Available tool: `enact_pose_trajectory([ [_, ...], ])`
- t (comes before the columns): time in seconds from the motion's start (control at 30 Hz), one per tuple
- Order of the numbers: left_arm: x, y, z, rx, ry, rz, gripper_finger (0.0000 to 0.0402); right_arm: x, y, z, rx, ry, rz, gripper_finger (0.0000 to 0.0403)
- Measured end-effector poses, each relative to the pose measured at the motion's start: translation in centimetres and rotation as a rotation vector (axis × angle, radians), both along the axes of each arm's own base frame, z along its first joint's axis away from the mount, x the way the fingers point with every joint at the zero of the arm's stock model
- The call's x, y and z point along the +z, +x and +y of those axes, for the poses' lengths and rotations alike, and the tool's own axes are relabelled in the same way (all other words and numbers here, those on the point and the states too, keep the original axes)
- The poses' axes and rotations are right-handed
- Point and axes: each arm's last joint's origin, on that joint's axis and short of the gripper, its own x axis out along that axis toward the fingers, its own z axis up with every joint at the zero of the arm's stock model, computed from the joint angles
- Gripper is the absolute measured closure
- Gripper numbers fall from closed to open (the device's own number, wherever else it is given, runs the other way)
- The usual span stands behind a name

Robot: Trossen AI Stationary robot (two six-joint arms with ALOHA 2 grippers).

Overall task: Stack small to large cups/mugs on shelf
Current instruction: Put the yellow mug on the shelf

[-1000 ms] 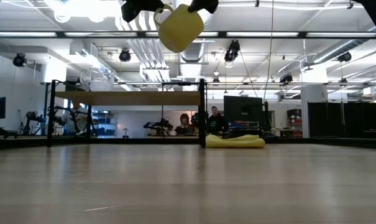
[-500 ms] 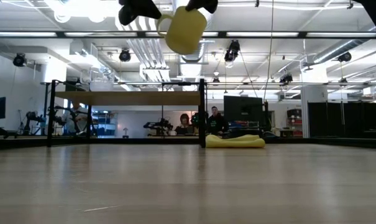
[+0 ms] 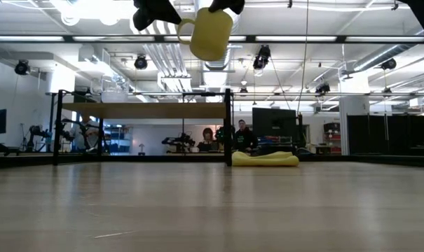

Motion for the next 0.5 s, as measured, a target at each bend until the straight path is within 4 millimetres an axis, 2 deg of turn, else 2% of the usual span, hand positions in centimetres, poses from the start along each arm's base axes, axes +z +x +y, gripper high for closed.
enact_pose_trajectory([
  [0.37,0.04,0.02,0.01,-0.011,0.019,0.001,0.0395,-0.01,-0.06,-0.29,-0.050,-0.066,0.014,0.0394],
  [0.5,0.04,0.02,0.01,-0.030,0.049,0.011,0.0375,-0.03,-0.09,-0.30,-0.043,-0.074,0.017,0.0394],
])
